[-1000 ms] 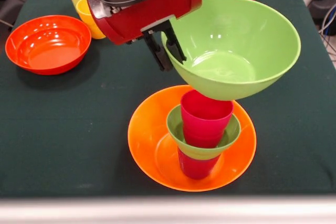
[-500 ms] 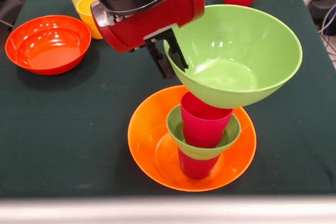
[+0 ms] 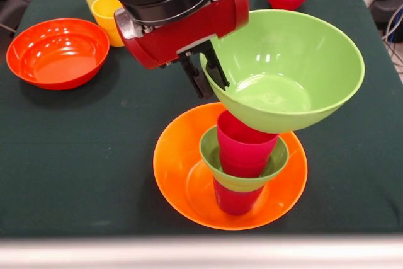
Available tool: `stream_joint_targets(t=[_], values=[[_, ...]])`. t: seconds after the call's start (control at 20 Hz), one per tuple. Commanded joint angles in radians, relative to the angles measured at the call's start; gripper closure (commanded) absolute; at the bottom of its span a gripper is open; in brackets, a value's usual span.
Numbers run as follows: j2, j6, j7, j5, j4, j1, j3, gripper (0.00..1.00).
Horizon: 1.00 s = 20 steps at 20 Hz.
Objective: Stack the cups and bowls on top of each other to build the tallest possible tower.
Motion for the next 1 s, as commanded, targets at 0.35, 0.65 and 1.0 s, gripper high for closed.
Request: stream_joint_targets(t=[0.35,0.65,1.0], values=[[0.003,0.014,-0.33,-0.11,-0.034,0.013,0.069,1.0],[0.004,0.034,-0.345,-0.132,-0.046,0.006,0.087,1.0],[0.009,0.054,-0.378,-0.168,-0.062,-0.007,0.12,1.0]])
